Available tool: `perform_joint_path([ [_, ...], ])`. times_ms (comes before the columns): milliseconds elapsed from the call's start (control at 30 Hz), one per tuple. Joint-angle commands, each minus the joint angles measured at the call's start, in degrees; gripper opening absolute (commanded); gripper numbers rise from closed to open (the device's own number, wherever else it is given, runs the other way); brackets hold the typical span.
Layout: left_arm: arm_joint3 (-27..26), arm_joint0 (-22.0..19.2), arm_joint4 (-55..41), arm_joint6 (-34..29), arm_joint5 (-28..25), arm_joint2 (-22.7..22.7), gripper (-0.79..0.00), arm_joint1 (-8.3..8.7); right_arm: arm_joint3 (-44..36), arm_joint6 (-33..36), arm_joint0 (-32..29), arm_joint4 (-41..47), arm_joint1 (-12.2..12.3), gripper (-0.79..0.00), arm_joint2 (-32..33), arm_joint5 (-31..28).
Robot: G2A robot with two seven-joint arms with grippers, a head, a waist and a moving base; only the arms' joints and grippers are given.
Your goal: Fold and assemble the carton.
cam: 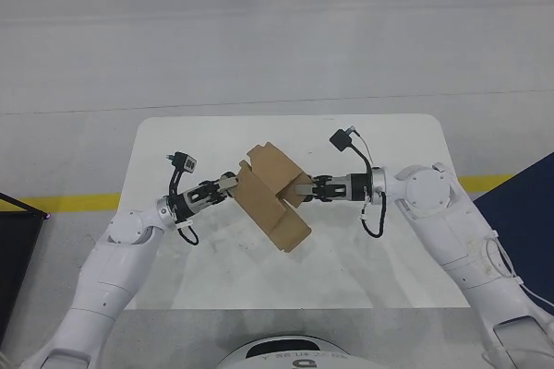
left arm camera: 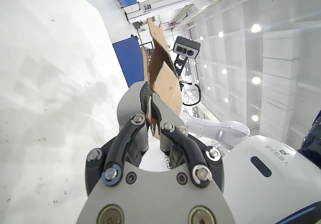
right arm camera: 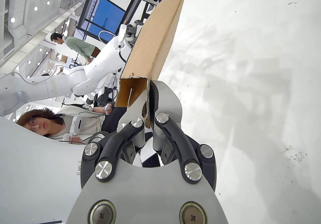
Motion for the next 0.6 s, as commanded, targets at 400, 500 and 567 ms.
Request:
perform_joint_path([
  [400,2.58,-0.61,-11.06,-5.11,1.66,0.66,-0.785,-0.77,0.27,-4.5,1.76,-4.21,-0.79,-0.139,-3.6,4.42],
  [500,3.53,-0.87,-13.48,-6.32,2.01,0.63,-0.785,-0.97,0.37,-5.26,1.77,-4.23,-0.81,-0.102,-3.51,4.36],
  [567,4.22,-1.04,-15.55,-7.34,2.32,0.5,-0.785,-1.11,0.41,-5.93,1.58,-4.23,-0.76,0.0,-3.13,4.47],
])
